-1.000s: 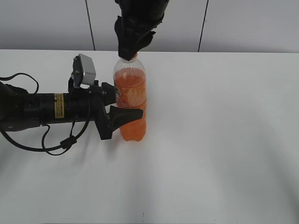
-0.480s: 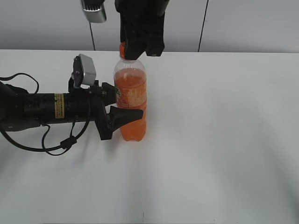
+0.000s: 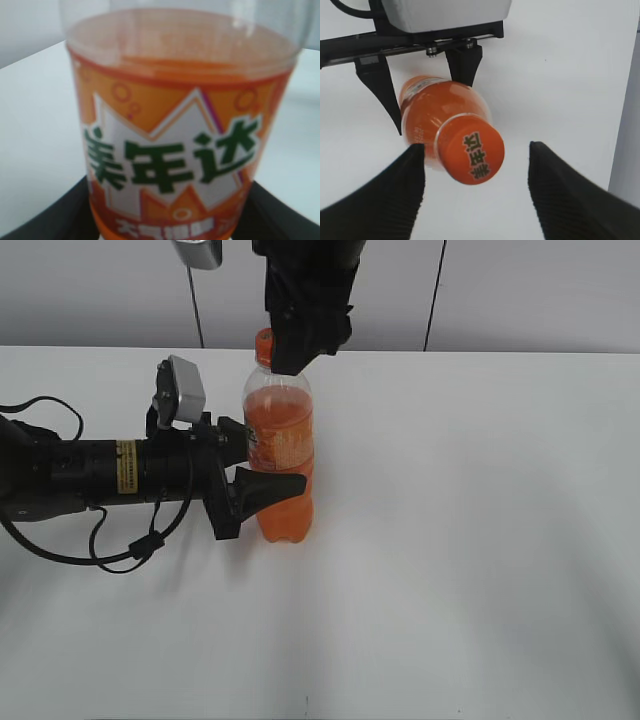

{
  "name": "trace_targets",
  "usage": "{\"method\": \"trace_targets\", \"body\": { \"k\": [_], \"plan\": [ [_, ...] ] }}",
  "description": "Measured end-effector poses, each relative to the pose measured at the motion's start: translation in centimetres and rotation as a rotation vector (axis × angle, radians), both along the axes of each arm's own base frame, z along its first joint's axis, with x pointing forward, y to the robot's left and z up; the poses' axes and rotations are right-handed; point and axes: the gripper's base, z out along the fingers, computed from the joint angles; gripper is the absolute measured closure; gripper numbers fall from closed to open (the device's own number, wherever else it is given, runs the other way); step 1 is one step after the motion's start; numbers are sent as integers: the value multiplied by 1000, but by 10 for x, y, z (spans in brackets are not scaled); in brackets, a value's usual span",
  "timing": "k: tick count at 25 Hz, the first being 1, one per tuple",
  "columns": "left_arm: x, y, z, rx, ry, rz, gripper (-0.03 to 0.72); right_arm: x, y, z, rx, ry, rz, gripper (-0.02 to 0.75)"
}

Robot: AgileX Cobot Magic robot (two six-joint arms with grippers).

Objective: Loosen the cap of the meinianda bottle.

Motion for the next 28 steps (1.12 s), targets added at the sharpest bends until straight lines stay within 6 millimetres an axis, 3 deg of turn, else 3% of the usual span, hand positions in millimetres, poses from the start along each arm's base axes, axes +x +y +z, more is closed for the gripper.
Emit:
{"method": "trace_targets", "body": {
  "k": [2, 7, 15, 17, 21, 28],
  "plan": [
    [0, 0, 0, 0, 0, 0, 260, -3, -2, 8, 15, -9, -5, 181],
    [0, 0, 0, 1, 0, -2, 260, -12, -8, 29, 114, 32, -158, 162],
    [0, 0, 0, 1, 0, -2, 260, -14, -9, 33, 365, 350, -937, 169],
    [0, 0, 0, 1, 0, -2, 260, -13, -9, 33, 398, 391, -1057, 184],
    [0, 0, 0, 1, 0, -2, 260, -13, -9, 32, 418, 419, -1132, 210],
    [0, 0, 0, 1, 0, -2, 260, -6, -2, 13, 380, 450, -1155, 217]
  ]
}}
